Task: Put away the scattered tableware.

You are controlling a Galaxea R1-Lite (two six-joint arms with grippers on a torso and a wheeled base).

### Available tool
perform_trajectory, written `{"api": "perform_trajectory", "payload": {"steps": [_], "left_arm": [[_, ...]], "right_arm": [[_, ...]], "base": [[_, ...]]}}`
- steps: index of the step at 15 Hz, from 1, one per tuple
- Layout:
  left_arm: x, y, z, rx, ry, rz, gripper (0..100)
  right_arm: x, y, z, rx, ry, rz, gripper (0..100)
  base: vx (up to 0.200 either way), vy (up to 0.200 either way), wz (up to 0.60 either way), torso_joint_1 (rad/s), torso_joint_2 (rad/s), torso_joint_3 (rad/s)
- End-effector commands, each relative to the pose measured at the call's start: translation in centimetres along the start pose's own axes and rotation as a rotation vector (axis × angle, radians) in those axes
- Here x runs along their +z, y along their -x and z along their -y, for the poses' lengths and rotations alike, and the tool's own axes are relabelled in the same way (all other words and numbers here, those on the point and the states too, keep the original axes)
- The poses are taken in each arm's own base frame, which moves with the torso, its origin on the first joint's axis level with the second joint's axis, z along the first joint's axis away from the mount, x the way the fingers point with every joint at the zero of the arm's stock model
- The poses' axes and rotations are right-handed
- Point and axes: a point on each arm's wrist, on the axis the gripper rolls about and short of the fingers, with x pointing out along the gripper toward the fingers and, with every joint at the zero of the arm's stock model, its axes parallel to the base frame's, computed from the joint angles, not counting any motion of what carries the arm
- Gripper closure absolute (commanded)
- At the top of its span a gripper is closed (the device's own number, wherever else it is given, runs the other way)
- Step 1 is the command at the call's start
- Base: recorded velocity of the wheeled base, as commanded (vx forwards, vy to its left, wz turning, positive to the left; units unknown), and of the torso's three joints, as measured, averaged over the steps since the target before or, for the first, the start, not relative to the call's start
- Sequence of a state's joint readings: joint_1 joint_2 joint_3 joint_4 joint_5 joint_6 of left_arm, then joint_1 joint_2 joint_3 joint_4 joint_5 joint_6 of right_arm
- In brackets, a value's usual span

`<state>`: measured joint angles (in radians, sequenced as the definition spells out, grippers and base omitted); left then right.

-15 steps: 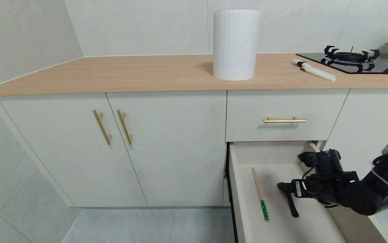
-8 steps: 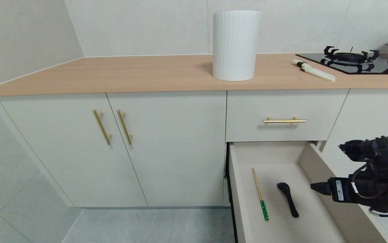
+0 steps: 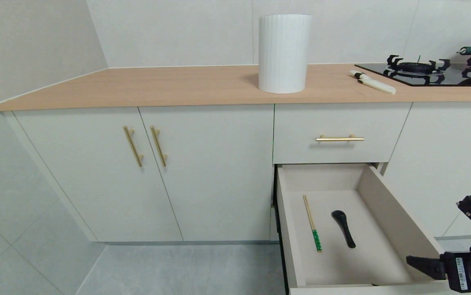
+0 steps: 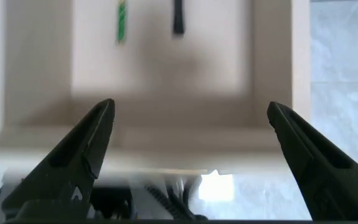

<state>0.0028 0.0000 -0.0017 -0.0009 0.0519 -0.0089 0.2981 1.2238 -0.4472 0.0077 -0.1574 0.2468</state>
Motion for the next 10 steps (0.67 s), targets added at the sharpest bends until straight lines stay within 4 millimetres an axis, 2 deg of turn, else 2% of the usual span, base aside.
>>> {"api": "perform_trajectory", "payload": {"steps": [1,6,10], "left_arm": [[0.0,0.0,0.0,0.001,0.002,0.001,0],[0.0,0.0,0.0,0.001,0.003,0.001,0],[0.0,0.0,0.0,0.001,0.003,0.001,0]], "right_arm": [[-0.8,0.8,0.2,0.012,0.005,0.017,0],[-2.3,0.6,-0.3,0.086,0.035,-0.097,0],[-2.0,-3.0,-1.2,0.068,0.021,-0.254,0]], "base": [[-0.200,0.000,0.00,0.002,0.00,0.002],[0.000,0.000,0.00,0.000,0.00,0.000],[0.000,0.000,0.00,0.000,0.00,0.000]]}}
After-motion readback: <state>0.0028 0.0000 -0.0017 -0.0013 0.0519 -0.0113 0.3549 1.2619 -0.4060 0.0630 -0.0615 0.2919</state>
